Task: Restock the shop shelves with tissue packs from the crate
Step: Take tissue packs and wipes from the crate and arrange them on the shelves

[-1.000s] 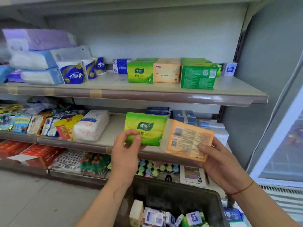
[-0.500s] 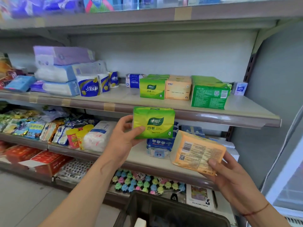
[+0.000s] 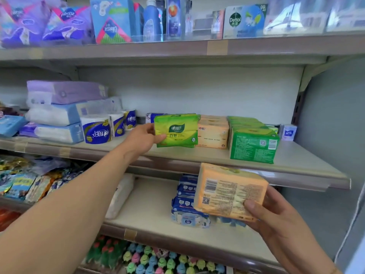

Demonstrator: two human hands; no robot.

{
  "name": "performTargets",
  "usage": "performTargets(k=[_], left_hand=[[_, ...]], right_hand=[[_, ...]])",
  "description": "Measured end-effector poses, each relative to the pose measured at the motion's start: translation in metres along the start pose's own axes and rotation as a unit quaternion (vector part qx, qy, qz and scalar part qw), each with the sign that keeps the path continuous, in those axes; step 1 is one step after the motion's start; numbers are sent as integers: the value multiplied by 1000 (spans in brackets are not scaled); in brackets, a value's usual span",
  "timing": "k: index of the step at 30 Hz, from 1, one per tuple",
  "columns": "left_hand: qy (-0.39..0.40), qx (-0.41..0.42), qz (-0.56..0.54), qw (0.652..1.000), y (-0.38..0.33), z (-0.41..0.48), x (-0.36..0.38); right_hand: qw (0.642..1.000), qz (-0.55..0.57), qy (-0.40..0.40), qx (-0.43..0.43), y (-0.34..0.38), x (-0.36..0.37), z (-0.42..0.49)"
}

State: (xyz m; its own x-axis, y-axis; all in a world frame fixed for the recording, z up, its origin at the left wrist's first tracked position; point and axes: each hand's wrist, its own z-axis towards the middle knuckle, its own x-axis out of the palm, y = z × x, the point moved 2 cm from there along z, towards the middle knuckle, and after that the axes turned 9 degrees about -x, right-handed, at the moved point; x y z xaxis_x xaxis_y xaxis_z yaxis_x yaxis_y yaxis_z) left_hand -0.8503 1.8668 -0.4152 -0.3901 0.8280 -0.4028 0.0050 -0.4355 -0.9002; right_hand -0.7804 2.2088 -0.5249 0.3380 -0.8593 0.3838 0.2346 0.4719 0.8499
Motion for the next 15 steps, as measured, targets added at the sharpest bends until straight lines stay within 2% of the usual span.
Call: performTargets(k=[7,15], left_hand=[[38,-62,198,977,17,58,-7],[53,-51,278,958,9,85,11]], right_hand=[[1000,0,-12,28,-17,-8,14],[997,-1,-38,62,-33,-16,24]])
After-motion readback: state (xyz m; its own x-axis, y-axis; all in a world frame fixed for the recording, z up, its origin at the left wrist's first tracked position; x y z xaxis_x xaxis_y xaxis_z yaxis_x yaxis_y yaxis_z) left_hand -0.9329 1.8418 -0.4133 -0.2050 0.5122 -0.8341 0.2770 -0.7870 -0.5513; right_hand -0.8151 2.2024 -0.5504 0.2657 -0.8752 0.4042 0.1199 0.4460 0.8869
